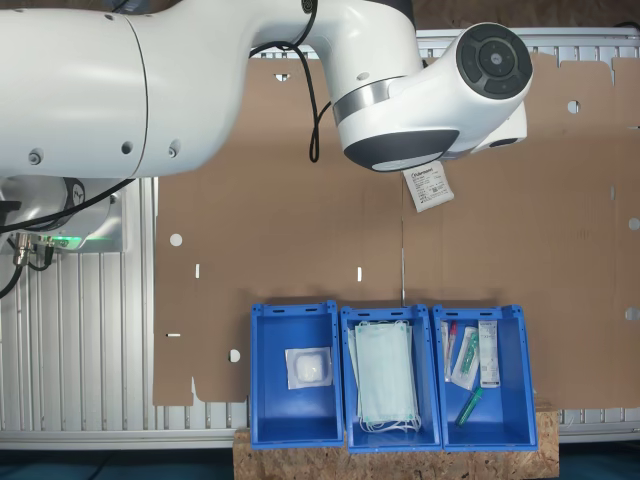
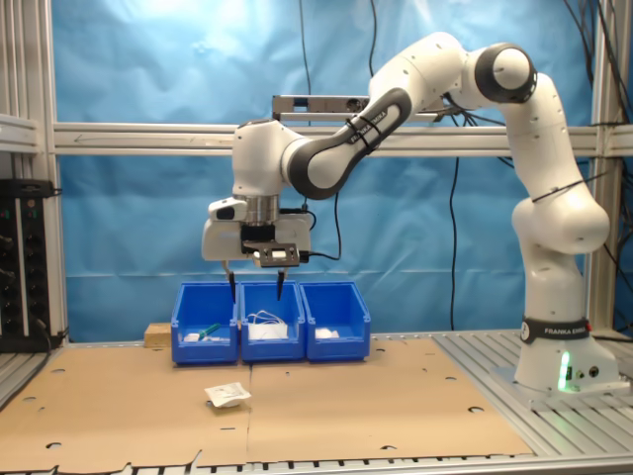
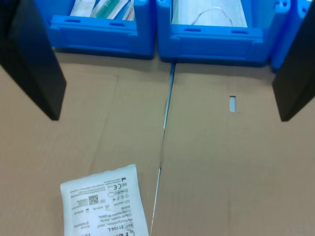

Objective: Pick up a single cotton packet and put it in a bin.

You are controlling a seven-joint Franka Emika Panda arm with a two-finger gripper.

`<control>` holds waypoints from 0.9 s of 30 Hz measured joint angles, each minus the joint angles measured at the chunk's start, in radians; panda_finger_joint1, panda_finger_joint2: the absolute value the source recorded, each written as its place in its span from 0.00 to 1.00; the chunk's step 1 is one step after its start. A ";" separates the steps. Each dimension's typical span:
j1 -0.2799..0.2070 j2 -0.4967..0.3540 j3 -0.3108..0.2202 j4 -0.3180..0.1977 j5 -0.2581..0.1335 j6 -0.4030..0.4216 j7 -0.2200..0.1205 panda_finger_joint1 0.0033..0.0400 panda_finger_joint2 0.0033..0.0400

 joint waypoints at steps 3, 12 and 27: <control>0.000 0.022 0.000 0.023 0.000 -0.008 -0.016 1.00 1.00; 0.000 0.101 0.000 0.095 0.000 -0.019 -0.085 1.00 1.00; 0.000 0.226 0.000 0.194 0.000 -0.026 -0.241 1.00 1.00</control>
